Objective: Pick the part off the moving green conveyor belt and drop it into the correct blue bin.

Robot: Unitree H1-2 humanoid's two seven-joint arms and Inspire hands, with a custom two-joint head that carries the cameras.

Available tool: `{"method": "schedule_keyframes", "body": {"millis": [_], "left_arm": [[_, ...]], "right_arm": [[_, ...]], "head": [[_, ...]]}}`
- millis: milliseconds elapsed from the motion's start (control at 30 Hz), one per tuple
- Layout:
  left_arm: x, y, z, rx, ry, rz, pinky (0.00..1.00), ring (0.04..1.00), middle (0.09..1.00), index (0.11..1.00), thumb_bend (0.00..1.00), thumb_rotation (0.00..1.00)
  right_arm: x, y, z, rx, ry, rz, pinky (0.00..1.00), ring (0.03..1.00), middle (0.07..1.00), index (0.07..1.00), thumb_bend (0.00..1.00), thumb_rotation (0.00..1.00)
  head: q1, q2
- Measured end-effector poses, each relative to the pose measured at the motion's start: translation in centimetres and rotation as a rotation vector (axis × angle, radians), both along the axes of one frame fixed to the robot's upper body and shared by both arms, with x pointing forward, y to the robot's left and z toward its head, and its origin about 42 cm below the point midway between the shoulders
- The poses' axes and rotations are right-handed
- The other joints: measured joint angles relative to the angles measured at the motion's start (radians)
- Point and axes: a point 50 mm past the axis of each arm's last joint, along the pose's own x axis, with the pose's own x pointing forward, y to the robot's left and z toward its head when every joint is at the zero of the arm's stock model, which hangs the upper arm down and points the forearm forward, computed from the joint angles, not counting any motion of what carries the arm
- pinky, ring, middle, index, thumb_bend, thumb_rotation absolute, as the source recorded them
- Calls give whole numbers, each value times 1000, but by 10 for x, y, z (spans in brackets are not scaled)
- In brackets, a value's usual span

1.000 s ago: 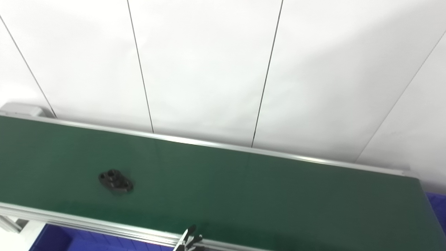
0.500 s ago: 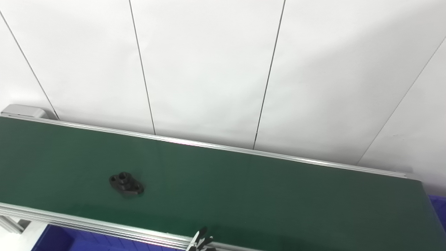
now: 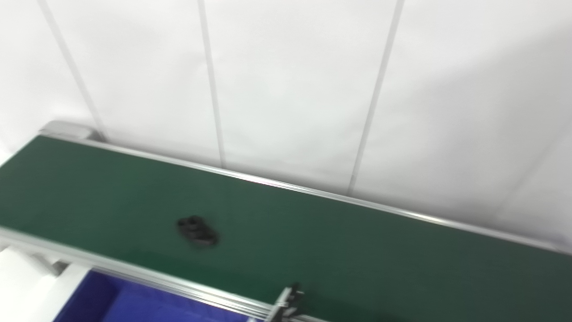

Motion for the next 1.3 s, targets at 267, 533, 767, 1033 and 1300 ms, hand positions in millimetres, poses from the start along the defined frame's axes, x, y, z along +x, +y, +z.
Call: {"method": "schedule_keyframes", "body": {"millis": [267,533,767,1033,1300], "left_arm": [[3,5,13,5,-17,15,813,914,982,1000,838,700],[-2,5,13,-16,-1,21,899,965,1000,1000,756,804],[-17,13,23,23,-12,37,911,966,1000,1000,730,906],[-29,21,23,88,37,36,910,967,1000,1000,711,928],[-22,17,18,167,120,-11,868,976,1000,1000,706,858]], "right_arm": [[14,21,31,-114,-141,59,951,973,1000,1000,803,865],[38,42,48,-152,-179,25,817,888,922,952,827,667],[75,58,70,-275,-229,35,713,819,884,909,867,586],[137,91,93,-380,-296,67,665,774,852,877,909,591],[180,129,104,-511,-279,117,618,778,869,889,906,601]], "head": [[-112,75],[-164,87],[-183,94],[-183,87],[-189,83]]}}
